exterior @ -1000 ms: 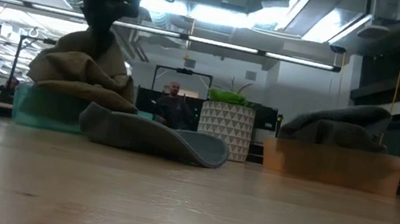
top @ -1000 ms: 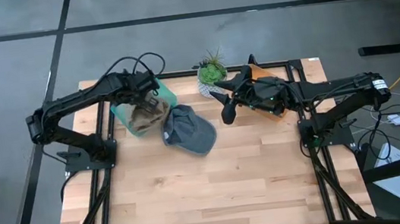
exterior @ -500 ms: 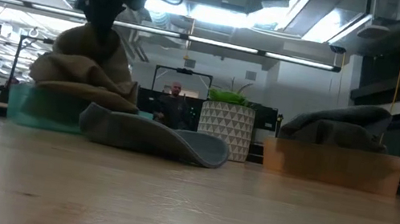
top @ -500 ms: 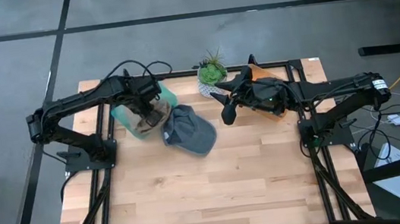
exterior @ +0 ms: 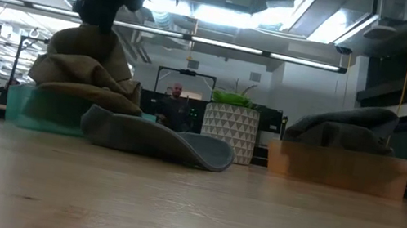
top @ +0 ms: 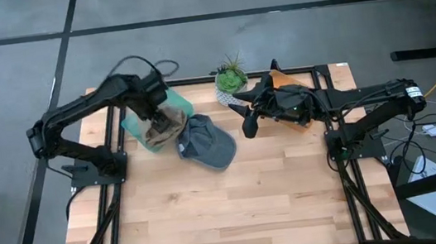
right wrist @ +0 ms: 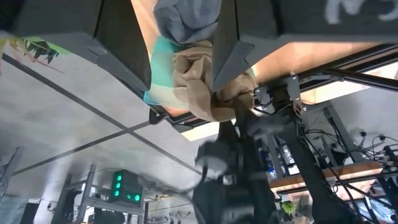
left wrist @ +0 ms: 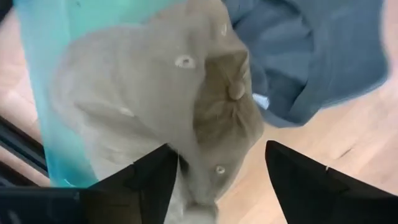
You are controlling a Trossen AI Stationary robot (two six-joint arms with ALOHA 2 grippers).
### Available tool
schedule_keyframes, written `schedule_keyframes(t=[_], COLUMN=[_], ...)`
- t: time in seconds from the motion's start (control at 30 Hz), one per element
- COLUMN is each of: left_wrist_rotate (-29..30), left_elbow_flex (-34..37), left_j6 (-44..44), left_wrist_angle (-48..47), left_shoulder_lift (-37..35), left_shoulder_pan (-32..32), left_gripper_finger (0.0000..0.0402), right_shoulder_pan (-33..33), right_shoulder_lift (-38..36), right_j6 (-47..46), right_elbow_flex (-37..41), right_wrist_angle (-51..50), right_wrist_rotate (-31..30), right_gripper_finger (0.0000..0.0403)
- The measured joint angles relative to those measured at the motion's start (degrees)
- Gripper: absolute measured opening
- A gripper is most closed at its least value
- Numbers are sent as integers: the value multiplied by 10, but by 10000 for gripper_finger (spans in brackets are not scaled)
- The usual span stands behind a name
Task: Pick & Place hat
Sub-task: Put the brown cap into the green bin
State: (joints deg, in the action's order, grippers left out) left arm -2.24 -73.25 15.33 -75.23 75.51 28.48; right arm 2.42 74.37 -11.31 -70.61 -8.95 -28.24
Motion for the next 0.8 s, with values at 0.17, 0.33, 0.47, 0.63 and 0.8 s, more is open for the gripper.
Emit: schedule_keyframes(t=[0.17,0.33,0.47,0.63,0.8], left_wrist_rotate=[0,20,60,62,31], left_elbow_flex=[-45,-61,-43,23,113], left_j6=[0,-13,-21,-6,25], left_wrist_angle=[-16,-20,-59,-40,86], left_shoulder_lift=[-33,-78,-97,-99,-99], left_shoulder_pan=[28,35,35,35,17], left_gripper_finger=[246,234,181,62,8], right_shoulder_pan=[0,0,0,0,0], right_shoulder_lift=[0,0,0,0,0], right_j6=[-5,-7,-7,-6,-5], right_elbow_flex=[0,0,0,0,0], right_wrist_angle=[-1,-2,-2,-2,-9], right_wrist_rotate=[0,0,0,0,0], right_gripper_finger=[168,168,168,168,168])
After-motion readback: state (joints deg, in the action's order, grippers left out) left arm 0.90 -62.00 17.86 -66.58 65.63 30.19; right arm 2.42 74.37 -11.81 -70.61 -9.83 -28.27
